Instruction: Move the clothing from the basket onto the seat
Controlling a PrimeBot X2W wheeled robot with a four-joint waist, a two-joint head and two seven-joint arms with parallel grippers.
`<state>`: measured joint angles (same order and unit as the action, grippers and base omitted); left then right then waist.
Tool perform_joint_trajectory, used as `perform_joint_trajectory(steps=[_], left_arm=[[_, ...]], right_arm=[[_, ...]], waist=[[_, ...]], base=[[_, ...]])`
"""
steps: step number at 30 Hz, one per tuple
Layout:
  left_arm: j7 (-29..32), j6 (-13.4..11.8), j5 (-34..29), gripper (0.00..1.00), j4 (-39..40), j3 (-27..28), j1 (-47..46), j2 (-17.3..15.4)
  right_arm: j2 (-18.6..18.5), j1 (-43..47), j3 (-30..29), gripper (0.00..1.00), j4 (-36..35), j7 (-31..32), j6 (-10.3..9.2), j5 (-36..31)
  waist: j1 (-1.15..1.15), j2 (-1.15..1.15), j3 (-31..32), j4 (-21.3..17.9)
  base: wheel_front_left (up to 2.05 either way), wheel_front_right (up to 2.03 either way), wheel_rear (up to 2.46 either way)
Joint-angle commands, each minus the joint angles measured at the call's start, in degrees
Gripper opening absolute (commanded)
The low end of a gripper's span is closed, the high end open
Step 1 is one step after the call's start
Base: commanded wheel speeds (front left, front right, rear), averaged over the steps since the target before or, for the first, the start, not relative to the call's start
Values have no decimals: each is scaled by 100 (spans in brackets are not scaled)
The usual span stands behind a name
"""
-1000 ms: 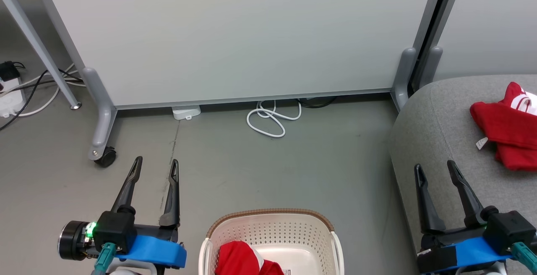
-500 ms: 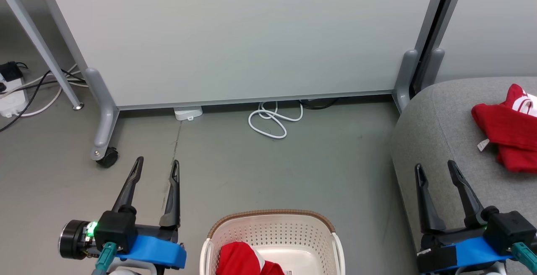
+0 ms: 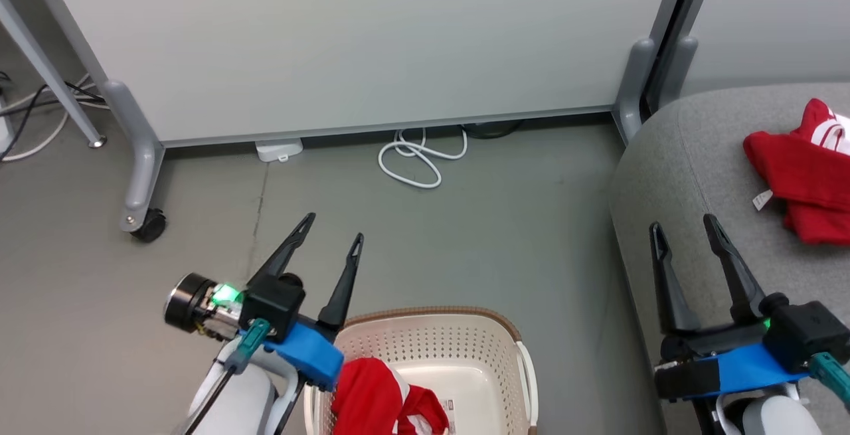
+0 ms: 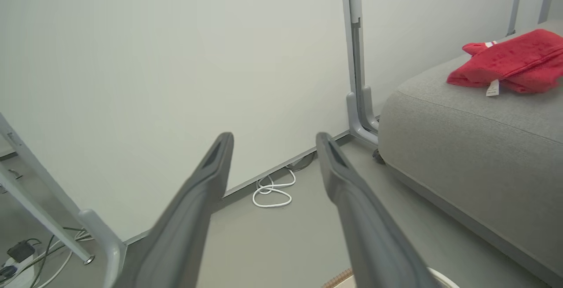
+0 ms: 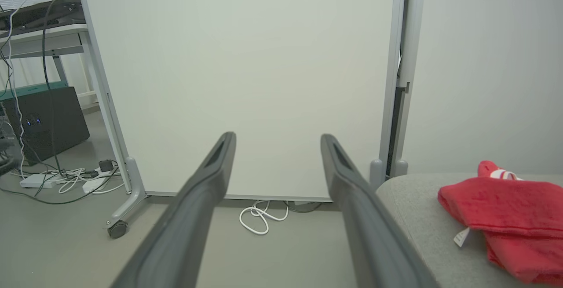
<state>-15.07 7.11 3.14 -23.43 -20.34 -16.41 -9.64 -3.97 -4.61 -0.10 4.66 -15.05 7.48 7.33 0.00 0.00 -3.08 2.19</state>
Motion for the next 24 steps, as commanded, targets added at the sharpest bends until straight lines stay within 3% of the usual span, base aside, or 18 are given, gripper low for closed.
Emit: perform_joint_trajectory(steps=[1,24], left_arm=[[-16,34,18,100,-142,-139,-234,-16],[139,32,962,100,-3797,-3969,-3044,115]], right_arm=[[-64,-125,14,100,-43,-21,3,7],[-563,-1868,309,100,-550,-21,3,113]], waist=[[0,0,-212,-105],[0,0,-3008,-647]], base=[[0,0,0],[0,0,0]])
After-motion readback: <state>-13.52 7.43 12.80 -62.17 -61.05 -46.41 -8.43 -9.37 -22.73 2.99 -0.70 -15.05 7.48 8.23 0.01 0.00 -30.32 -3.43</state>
